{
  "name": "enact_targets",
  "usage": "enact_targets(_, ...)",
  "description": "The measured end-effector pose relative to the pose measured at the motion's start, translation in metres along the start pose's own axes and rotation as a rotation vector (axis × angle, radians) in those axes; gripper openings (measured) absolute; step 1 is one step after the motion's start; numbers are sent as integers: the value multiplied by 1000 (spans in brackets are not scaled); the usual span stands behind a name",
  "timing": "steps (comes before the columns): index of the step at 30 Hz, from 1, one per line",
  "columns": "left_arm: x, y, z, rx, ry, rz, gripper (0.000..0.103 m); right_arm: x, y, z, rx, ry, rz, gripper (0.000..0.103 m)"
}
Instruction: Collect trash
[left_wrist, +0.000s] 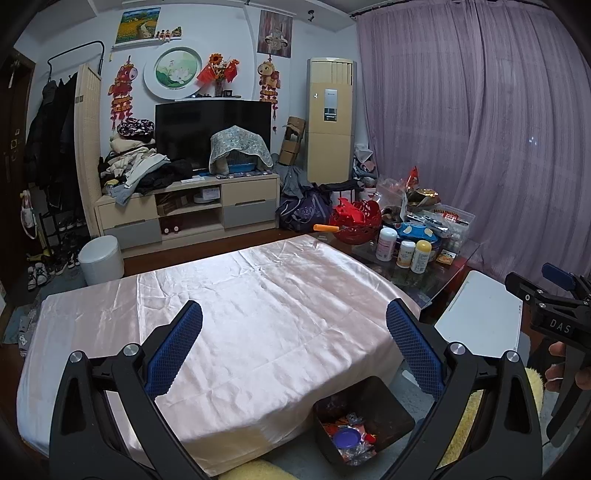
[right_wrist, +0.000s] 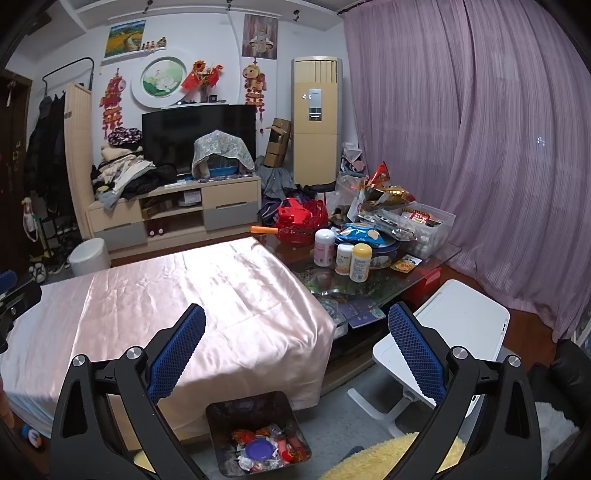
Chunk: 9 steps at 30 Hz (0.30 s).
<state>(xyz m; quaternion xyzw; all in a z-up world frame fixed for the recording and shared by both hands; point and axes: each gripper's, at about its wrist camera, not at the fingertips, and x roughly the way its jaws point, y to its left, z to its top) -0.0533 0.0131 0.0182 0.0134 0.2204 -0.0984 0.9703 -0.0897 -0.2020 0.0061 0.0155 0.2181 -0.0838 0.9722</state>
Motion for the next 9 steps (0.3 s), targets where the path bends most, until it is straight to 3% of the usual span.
enact_targets(9, 6, 3, -4, -11, 42, -13, 95, 1, 4, -4, 1, 5, -4, 100)
